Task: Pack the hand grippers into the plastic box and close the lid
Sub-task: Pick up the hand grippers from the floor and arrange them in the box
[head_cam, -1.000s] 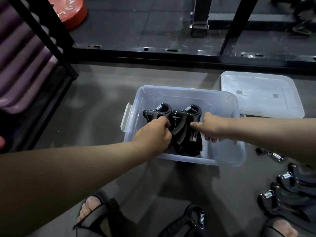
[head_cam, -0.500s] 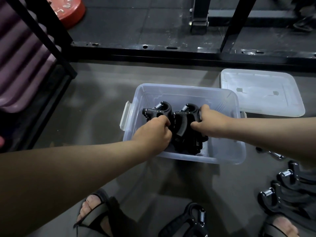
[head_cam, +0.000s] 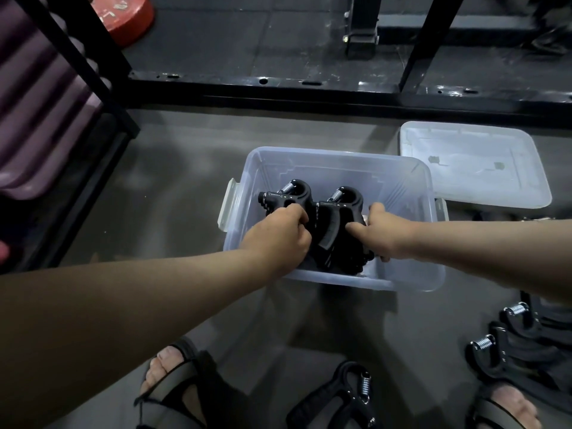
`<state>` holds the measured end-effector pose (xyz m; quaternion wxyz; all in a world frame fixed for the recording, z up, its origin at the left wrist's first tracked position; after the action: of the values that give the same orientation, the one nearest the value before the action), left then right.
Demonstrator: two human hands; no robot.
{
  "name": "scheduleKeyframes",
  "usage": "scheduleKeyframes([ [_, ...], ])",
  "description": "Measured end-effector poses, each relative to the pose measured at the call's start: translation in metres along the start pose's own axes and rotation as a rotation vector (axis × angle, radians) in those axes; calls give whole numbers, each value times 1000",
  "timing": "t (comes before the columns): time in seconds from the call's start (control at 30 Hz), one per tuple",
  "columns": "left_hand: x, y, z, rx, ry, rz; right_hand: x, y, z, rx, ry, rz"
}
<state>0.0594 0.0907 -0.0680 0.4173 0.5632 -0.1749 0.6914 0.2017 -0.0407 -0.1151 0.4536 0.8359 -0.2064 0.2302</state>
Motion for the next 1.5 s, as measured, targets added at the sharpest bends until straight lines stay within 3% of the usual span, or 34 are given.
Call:
scheduleKeyframes([
  [0.17, 6, 7, 3, -49, -45, 35, 20, 18, -10, 194, 54, 219],
  [0.27, 12, 18, 10, -174, -163, 91, 17, 37, -19, 363, 63, 209],
  [0.43, 7, 49, 22, -581, -433, 143, 0, 72, -16, 555, 137, 148],
  [0.6, 1, 61, 22, -687, -491, 191, -1, 75, -15, 640, 160, 135],
  [0.7, 1, 60, 28, -701, -517, 203, 4, 106, -35, 927, 192, 222],
  [0.77, -1, 60, 30, -713, -540, 204, -9, 141, -44, 1190, 286, 138],
  [0.83, -4, 61, 32, -737, -542, 215, -38, 163, -35, 1322, 392, -22],
  [1.03, -8, 63, 46, -738, -526, 237, -146, 141, 55, 1050, 947, -391],
  [1.2, -15, 64, 64, -646, -495, 258, -204, 156, 77, 1174, 1113, -562],
  [1.27, -18, 63, 64, -604, -483, 245, -222, 158, 85, 1123, 1163, -567],
  [1.37, -17, 65, 63, -592, -455, 216, -228, 151, 89, 902, 1244, -513],
  [1.5, -16, 69, 62, -583, -465, 220, -221, 145, 72, 847, 1208, -439],
])
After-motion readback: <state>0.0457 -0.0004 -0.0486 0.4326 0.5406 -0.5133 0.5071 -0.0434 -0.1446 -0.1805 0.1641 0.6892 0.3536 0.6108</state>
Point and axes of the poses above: each hand's wrist, its own y-axis away from the middle knuckle, its own x-axis out of the back of the hand, z = x × y, the point moved 9 cm from there along -y, towards the middle knuckle, and after that the axes turned 11 degrees about -y, right-handed, at the moved point
